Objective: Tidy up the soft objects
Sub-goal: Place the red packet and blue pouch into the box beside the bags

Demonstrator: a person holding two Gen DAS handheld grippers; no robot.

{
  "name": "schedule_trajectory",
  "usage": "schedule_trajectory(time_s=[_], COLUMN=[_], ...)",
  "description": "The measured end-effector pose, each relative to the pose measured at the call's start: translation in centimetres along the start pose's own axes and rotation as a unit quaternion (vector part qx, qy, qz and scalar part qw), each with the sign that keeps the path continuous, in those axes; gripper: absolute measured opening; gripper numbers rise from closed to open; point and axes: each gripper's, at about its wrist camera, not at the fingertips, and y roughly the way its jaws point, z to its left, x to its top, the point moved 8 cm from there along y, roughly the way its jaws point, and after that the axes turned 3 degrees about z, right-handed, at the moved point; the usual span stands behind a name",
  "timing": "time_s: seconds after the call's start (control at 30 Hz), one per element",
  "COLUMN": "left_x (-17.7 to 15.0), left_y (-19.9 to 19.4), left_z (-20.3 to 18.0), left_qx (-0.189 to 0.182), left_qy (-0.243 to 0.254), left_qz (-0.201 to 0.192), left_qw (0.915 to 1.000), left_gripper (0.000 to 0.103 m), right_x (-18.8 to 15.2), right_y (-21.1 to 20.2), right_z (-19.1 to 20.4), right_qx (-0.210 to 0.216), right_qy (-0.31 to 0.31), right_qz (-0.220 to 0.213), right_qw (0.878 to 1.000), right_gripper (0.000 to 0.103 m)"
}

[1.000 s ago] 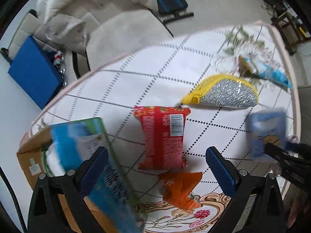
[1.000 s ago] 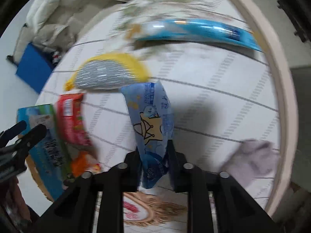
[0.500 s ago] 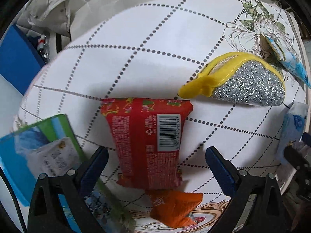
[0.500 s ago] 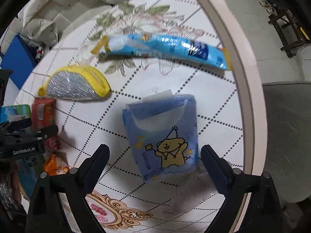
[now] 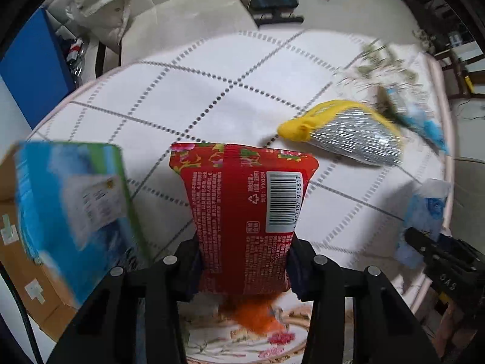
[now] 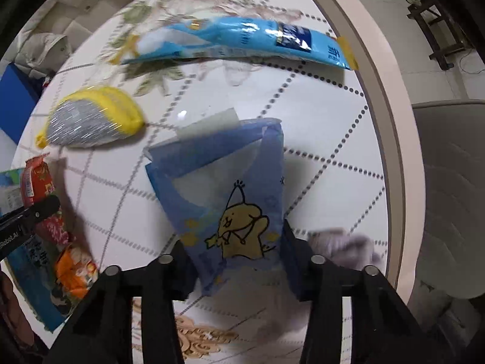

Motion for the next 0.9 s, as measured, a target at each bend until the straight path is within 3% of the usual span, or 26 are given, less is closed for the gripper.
schedule_trajectory(time_s=[0.17, 0.27, 0.4, 0.57, 0.63, 0.7, 0.9], left_x=[-3.7, -6.8, -11.2, -14.6, -15.6, -16.0, -16.0], left_y=[-7.6, -11.5, -14.2, -11.2, -9.0, -6.6, -2.7], left_z=[2.1, 6.2, 13.2, 24.6, 27.2, 29.3, 32.1], left_qx=[-0.039, -0.046, -0.023, 0.030, 0.014, 0.010, -0.001], left_qy=[-0.002, -0.013, -0.037, -0.084, -0.101, -0.111, -0.116], left_qz=[-0.061, -0.091, -0.094, -0.043, -0.009, 0.026, 0.069], left_qw=[0.9974, 0.9947, 0.9947, 0.9951, 0.9948, 0.9934, 0.9909], left_gripper=[0.042, 0.042, 0.042, 0.042, 0.042, 0.042, 0.042], right_x=[-4.2, -8.0, -12.0, -15.9, -17.0, -17.4, -17.5], right_y=[-6.4, -10.2, -11.8, -9.0, -6.5, -4.2, 0.9], right_z=[6.1, 12.2, 22.6, 33.9, 38.2, 41.2, 45.9], right_qx=[0.028, 0.057, 0.104, 0.141, 0.146, 0.147, 0.125], right_qy=[-0.057, -0.104, -0.152, -0.202, -0.207, -0.210, -0.222], right_qz=[-0.052, -0.076, -0.079, -0.039, -0.018, 0.004, 0.031], right_qw=[0.997, 0.990, 0.980, 0.968, 0.967, 0.967, 0.967], right_gripper=[0.047, 0.047, 0.047, 0.047, 0.047, 0.047, 0.047])
